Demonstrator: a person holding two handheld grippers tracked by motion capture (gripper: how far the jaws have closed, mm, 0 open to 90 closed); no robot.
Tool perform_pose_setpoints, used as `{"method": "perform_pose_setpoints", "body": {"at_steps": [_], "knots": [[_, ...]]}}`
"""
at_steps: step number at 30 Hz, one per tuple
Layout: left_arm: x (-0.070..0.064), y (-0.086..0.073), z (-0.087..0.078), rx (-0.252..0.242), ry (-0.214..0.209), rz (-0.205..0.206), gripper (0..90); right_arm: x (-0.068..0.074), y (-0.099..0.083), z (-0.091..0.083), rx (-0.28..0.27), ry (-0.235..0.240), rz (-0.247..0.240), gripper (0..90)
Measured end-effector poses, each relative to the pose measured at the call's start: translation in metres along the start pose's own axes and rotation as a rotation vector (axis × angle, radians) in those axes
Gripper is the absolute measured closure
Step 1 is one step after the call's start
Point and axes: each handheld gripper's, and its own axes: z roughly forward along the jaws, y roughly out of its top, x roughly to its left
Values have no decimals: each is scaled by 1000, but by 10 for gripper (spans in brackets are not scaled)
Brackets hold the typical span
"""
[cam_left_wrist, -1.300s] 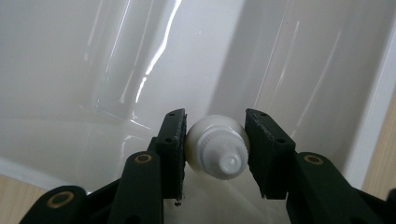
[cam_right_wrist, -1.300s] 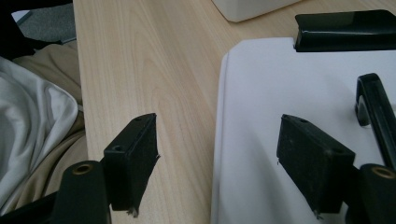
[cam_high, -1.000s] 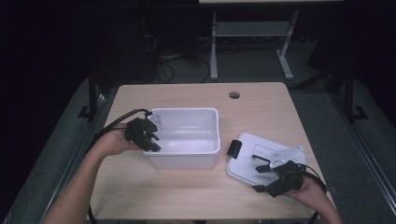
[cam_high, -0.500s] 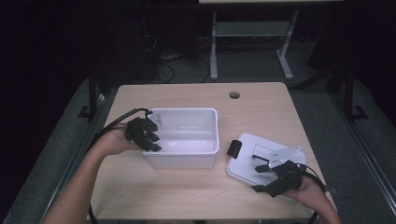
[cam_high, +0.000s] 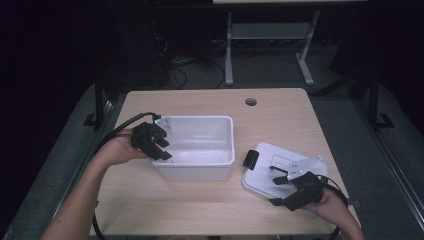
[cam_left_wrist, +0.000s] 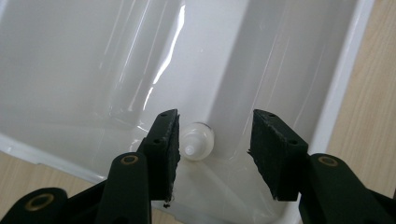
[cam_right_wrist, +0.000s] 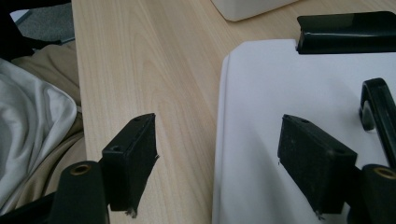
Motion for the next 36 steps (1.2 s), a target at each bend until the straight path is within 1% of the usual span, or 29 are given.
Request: {"method": "perform_pose_setpoints", "body": {"at_steps": [2, 6, 11, 12, 17, 22, 23, 27, 34, 36], "knots": [[0, 0, -3, -5, 9, -2, 519, 0, 0, 0, -2, -3, -4, 273], [-1, 0, -9, -4, 14, 4, 516, 0, 0, -1, -7, -7, -12, 271], [-2, -1, -21, -7, 25, 1, 513, 0, 0, -1, -5, -5, 1, 268], [-3, -2, -23, -14, 30, 1, 513, 0, 0, -1, -8, -6, -1, 268], [-7, -5, -33, -17, 47, 2, 513, 0, 1, -2, -11, -8, -2, 267], [-12, -9, -42, -8, 57, 6, 513, 0, 1, -2, -9, -12, -9, 265], [-13, -10, -43, -9, 58, 1, 513, 0, 1, -2, -10, -14, -9, 264], [-17, -14, -47, -5, 65, 4, 513, 2, 2, -2, -11, -10, 6, 263], [-25, -23, -50, 1, 59, -1, 512, 2, 2, -3, -11, -11, 7, 263], [-29, -25, -50, 7, 62, 4, 509, 2, 3, -3, -12, -10, 7, 263]]}}
